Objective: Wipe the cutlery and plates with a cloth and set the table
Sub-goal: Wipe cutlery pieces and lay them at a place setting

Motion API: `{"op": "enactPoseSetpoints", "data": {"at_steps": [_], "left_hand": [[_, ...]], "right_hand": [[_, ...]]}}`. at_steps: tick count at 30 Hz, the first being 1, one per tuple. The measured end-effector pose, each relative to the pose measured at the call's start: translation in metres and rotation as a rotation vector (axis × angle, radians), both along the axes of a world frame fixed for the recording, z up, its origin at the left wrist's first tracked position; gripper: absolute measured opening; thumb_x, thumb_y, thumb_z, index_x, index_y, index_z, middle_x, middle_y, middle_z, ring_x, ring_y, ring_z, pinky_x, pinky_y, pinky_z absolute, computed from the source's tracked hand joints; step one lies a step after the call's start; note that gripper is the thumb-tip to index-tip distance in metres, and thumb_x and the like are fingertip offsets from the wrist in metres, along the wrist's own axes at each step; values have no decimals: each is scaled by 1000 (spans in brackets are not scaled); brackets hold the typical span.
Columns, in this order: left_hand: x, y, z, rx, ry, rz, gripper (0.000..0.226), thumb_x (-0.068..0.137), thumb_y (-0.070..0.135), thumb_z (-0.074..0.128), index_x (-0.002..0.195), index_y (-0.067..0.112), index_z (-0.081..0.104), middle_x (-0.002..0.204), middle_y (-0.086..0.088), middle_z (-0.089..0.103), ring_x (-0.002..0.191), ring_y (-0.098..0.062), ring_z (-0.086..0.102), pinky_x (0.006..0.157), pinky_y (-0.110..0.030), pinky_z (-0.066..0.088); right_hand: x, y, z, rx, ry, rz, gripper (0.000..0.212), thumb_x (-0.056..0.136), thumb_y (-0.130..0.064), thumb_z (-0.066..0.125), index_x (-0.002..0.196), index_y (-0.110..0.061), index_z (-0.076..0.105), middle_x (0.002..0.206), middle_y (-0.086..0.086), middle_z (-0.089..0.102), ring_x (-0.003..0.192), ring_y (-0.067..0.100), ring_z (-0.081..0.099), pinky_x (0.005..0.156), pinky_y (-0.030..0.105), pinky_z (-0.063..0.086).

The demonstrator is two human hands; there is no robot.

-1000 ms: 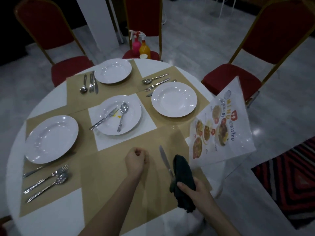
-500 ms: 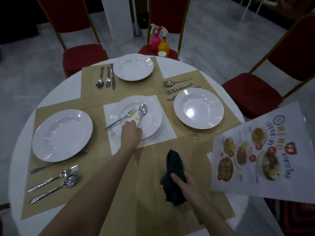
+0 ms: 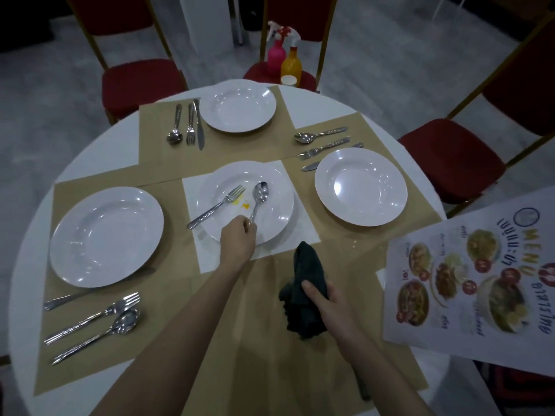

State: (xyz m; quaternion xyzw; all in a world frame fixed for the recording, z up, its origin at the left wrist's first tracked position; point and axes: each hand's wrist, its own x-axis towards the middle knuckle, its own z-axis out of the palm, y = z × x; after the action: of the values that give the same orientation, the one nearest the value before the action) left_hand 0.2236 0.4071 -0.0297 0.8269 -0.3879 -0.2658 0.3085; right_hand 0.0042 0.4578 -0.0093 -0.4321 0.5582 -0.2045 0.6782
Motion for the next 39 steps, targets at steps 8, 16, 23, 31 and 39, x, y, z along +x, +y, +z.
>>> {"op": "enactPoseSetpoints", "data": {"at_steps": [8,16,23,31,39], "left_hand": [[-62,109,33,-111,374,130,23,95,23,56,77,9,60,63,3,55,58,-8,48,54,-21,39],[-109,178,49,-149,593,193,26,101,19,45,76,19,51,53,11,39,50,-9,33,50,-27,29],[-136,201,64,-111,696,218,23,100,11,42,79,12,52,50,8,33,45,-7,26,42,-21,23],[-135,210,74,-115,560,221,23,98,15,44,80,1,49,51,8,37,46,-9,29,48,-27,24],[-144,208,92,-35,740,194,23,99,13,42,77,12,49,49,9,34,41,-6,27,39,-20,22]], "right_hand": [[9,4,13,-13,-88,-89,28,88,-33,65,109,-14,66,97,4,75,88,18,72,70,28,57],[0,25,17,34,-143,-130,29,85,-35,67,106,-15,69,99,7,75,93,23,72,83,38,57],[-7,40,26,-137,-54,-62,18,95,-27,58,99,-12,68,93,7,75,86,18,72,73,32,59],[-17,50,26,-249,29,-137,22,94,-27,61,99,-7,68,87,5,73,82,18,70,61,23,57],[-15,50,27,-140,-36,-61,24,93,-32,60,101,-11,69,91,7,76,86,21,72,78,36,58]]}}
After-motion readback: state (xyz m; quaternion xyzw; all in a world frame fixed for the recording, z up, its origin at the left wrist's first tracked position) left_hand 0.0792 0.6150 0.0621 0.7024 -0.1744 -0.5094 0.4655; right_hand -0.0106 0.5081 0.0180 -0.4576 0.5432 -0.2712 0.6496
